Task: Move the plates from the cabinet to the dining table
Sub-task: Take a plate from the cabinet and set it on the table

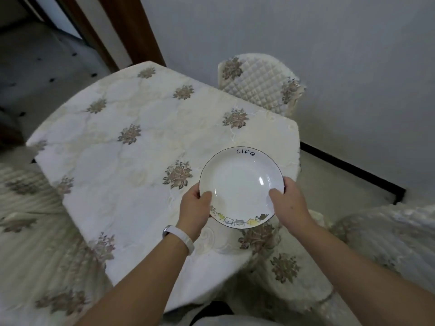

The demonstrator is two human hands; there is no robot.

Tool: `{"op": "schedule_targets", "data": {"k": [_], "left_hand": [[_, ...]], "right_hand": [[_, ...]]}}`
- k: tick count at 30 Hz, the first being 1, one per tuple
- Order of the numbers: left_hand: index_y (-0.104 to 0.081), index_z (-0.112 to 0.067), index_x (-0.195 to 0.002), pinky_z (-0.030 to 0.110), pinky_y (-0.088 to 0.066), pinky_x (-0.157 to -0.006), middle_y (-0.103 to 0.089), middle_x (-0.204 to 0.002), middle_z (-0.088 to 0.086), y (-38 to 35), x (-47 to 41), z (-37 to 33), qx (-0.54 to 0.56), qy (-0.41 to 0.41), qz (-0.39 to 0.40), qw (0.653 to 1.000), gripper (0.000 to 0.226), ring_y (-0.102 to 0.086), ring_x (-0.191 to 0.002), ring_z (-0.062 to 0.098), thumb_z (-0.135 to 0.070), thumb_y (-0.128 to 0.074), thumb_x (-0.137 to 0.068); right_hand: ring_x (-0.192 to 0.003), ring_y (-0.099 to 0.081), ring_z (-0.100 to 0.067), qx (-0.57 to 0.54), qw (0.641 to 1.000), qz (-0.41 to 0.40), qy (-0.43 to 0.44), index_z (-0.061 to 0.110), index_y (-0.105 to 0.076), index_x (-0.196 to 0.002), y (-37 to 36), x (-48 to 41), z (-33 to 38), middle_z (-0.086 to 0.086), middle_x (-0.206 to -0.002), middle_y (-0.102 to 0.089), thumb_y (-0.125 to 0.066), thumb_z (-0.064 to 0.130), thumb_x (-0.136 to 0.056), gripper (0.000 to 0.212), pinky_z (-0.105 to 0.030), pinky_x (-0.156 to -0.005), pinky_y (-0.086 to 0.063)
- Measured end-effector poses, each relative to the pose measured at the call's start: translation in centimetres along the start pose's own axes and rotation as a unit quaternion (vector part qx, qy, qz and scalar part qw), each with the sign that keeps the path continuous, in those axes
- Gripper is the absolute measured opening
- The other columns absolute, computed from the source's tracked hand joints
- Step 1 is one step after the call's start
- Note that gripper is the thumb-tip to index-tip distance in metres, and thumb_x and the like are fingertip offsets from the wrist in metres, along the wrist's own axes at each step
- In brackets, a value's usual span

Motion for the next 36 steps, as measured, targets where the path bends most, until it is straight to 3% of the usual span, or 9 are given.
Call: {"op": "schedule_targets", "data": {"k": [5,8,16,22,26,31,36], "left_hand": [[-0.066,-0.010,-0.088,0.024,-0.046,-0.045,-0.058,-0.071,0.005,0.3,0.1,1.8,-0.002,0.039,-0.065,0.997,0.017,-0.051,-0.061,0.019,-0.006,-0.049,-0.089],[-0.064,-0.004,-0.091,0.030,-0.048,-0.049,-0.058,-0.074,0.009,0.2,-0.7,3.1,-0.003,0.050,-0.075,0.996,0.015,-0.052,-0.064,0.022,-0.006,-0.049,-0.086],[-0.064,-0.019,-0.103,0.034,-0.059,-0.061,-0.070,-0.092,0.001,-1.2,-3.9,7.5,0.006,0.087,-0.055,0.995,0.022,-0.067,-0.084,0.020,-0.008,-0.051,-0.089],[-0.057,-0.027,-0.107,0.051,-0.057,-0.081,-0.069,-0.101,0.000,-1.9,-5.8,10.6,0.009,0.124,-0.044,0.991,0.024,-0.066,-0.094,0.022,-0.017,-0.054,-0.085],[-0.056,-0.035,-0.098,0.049,-0.057,-0.080,-0.069,-0.096,-0.002,-1.5,-6.6,11.5,-0.027,0.130,-0.042,0.990,0.022,-0.066,-0.091,0.021,-0.023,-0.056,-0.079],[-0.053,-0.026,-0.105,0.027,-0.050,-0.069,-0.065,-0.092,-0.006,-1.4,-7.4,11.9,-0.094,0.102,-0.035,0.990,0.022,-0.062,-0.087,0.015,-0.016,-0.058,-0.087],[-0.054,-0.025,-0.106,0.033,-0.052,-0.072,-0.064,-0.086,-0.006,-1.7,-8.0,12.5,-0.107,0.104,-0.025,0.988,0.021,-0.061,-0.081,0.014,-0.018,-0.060,-0.087]], "right_hand": [[-0.063,-0.047,-0.019,0.032,0.998,0.053,0.019,0.017,-0.056,-0.087,-1.3,-2.5,0.0,-0.004,-0.075,-0.056,-0.049,0.011,-0.086,0.009,-0.030,-0.056,-0.038],[-0.063,-0.047,-0.019,0.039,0.997,0.070,0.014,0.014,-0.058,-0.090,-2.4,-4.0,-0.7,-0.004,-0.076,-0.057,-0.049,0.010,-0.086,0.011,-0.030,-0.056,-0.038],[-0.075,-0.057,-0.014,0.099,0.991,0.090,0.013,0.019,-0.056,-0.102,-4.0,-7.5,-3.4,0.006,-0.087,-0.061,-0.051,0.012,-0.086,0.018,-0.028,-0.065,-0.045],[-0.082,-0.058,-0.019,0.151,0.983,0.108,-0.001,0.019,-0.055,-0.108,-5.5,-9.9,-5.5,0.006,-0.090,-0.061,-0.053,0.014,-0.085,0.023,-0.030,-0.065,-0.043],[-0.087,-0.058,-0.021,0.178,0.975,0.134,0.007,0.015,-0.054,-0.115,-6.7,-10.8,-6.1,0.001,-0.098,-0.061,-0.054,0.016,-0.088,0.027,-0.028,-0.063,-0.040],[-0.081,-0.058,-0.019,0.193,0.972,0.134,0.000,0.016,-0.052,-0.117,-7.1,-11.3,-6.9,0.004,-0.094,-0.060,-0.053,0.020,-0.091,0.026,-0.028,-0.061,-0.041],[-0.084,-0.059,-0.022,0.201,0.971,0.126,-0.007,0.019,-0.051,-0.114,-7.0,-11.7,-7.1,0.004,-0.094,-0.061,-0.053,0.020,-0.091,0.022,-0.031,-0.063,-0.041]]}}
Point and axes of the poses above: each hand's wrist, its own x-axis away from the middle knuckle, its own y-axis out of the back of the hand, z = x × y, the point moved 5 cm from there along -x, towards the middle knuckle
